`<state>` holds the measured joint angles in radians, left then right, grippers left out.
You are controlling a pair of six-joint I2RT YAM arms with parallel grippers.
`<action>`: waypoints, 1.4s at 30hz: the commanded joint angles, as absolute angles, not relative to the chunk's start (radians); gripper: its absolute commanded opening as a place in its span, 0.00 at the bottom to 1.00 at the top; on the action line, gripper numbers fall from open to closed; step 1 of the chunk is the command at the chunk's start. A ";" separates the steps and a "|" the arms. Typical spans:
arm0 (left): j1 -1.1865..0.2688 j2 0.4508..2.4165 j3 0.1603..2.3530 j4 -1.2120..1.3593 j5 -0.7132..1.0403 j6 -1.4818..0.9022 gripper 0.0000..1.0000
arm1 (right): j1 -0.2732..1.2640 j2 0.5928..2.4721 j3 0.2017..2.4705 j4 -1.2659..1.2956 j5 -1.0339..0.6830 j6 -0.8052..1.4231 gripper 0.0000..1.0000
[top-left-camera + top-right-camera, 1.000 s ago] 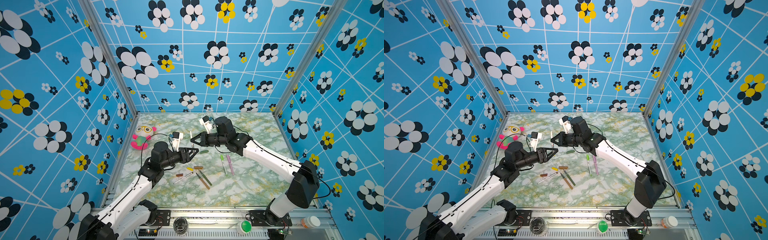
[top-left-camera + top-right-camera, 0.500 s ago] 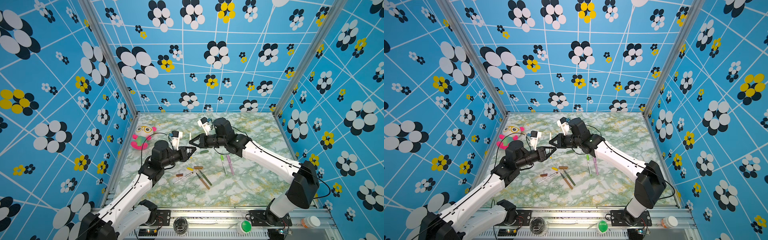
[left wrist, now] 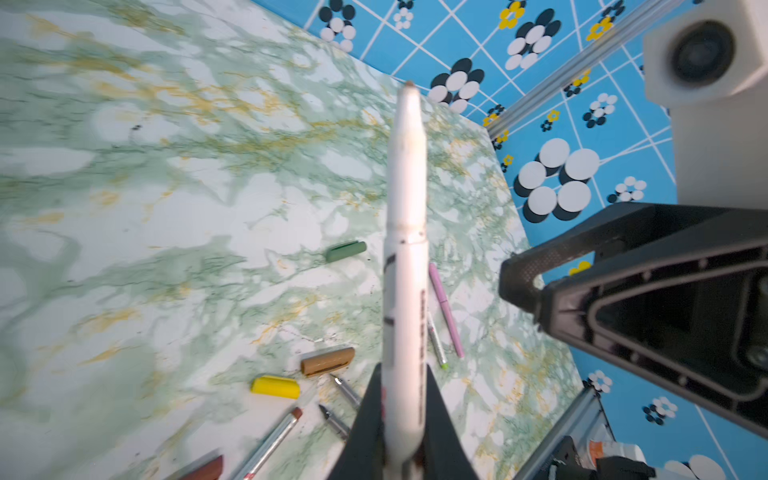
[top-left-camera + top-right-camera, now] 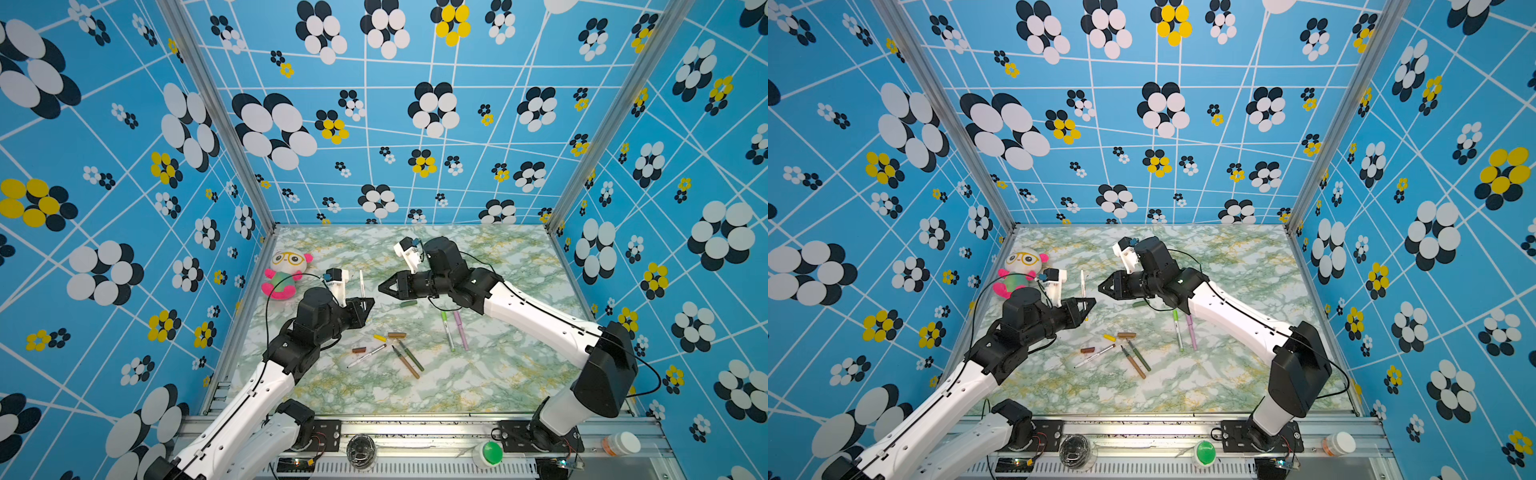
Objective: Insert the pens into the pen caps
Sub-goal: 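Lift the white marker with the right gripper into the open left gripper, then close the left gripper on the white marker while the right gripper releases and moves away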
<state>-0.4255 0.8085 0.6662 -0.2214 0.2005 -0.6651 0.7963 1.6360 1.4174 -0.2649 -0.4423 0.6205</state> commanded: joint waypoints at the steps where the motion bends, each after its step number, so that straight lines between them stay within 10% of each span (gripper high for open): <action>1: -0.403 0.759 0.687 -0.371 0.054 -0.632 0.00 | 0.796 1.703 1.454 -0.388 -0.361 0.537 0.30; 20: -0.362 0.633 0.642 -0.446 0.006 -0.614 0.00 | 0.930 2.058 1.555 -0.505 -0.424 0.638 0.56; 42: -0.347 0.609 0.639 -0.457 0.020 -0.612 0.00 | 0.934 2.169 1.587 -0.519 -0.415 0.664 0.57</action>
